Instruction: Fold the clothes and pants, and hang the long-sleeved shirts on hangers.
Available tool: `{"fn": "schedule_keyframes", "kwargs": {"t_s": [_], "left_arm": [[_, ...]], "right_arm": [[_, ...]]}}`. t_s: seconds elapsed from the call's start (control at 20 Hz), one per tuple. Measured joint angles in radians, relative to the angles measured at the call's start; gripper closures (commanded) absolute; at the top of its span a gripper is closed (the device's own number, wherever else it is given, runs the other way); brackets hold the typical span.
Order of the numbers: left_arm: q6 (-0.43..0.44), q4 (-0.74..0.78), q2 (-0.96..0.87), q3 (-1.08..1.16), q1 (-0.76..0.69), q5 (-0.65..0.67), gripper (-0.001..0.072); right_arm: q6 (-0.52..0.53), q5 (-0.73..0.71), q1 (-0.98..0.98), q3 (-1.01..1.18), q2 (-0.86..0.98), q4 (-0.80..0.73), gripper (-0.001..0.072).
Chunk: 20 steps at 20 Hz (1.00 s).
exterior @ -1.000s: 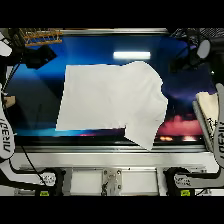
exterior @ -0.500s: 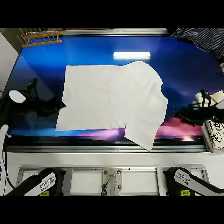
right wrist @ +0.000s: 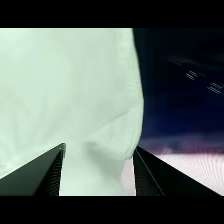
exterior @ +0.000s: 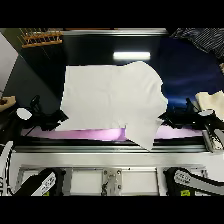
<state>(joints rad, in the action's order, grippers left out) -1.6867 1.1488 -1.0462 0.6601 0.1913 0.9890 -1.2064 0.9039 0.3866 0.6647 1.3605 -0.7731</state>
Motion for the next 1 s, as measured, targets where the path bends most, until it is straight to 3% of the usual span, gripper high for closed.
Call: {"fn": "schedule_keyframes", "kwargs": {"t_s": [0.05,0.1,0.5,0.8,1.0], "left_arm": [[-0.009,0.001,0.002,-0.003,0.0,-0.004,0.0149],[-0.023,0.004,0.003,-0.006,0.0,-0.011,0.0149],[-0.279,0.109,0.006,-0.146,0.022,-0.091,0.015],[-0.338,0.054,-0.006,-0.185,0.056,-0.227,0.015],[-0.343,0.035,-0.089,-0.134,0.06,-0.222,0.015]], "right_arm": [[0.003,-0.02,-0.017,-0.002,0.008,0.003,0.0615],[0.003,-0.036,-0.033,-0.005,0.015,0.005,0.0697],[0.006,-0.078,-0.069,-0.007,0.02,0.017,0.0697],[0.006,-0.084,-0.071,-0.007,0.02,0.018,0.0697],[0.007,-0.084,-0.071,-0.007,0.019,0.018,0.0697]]}}
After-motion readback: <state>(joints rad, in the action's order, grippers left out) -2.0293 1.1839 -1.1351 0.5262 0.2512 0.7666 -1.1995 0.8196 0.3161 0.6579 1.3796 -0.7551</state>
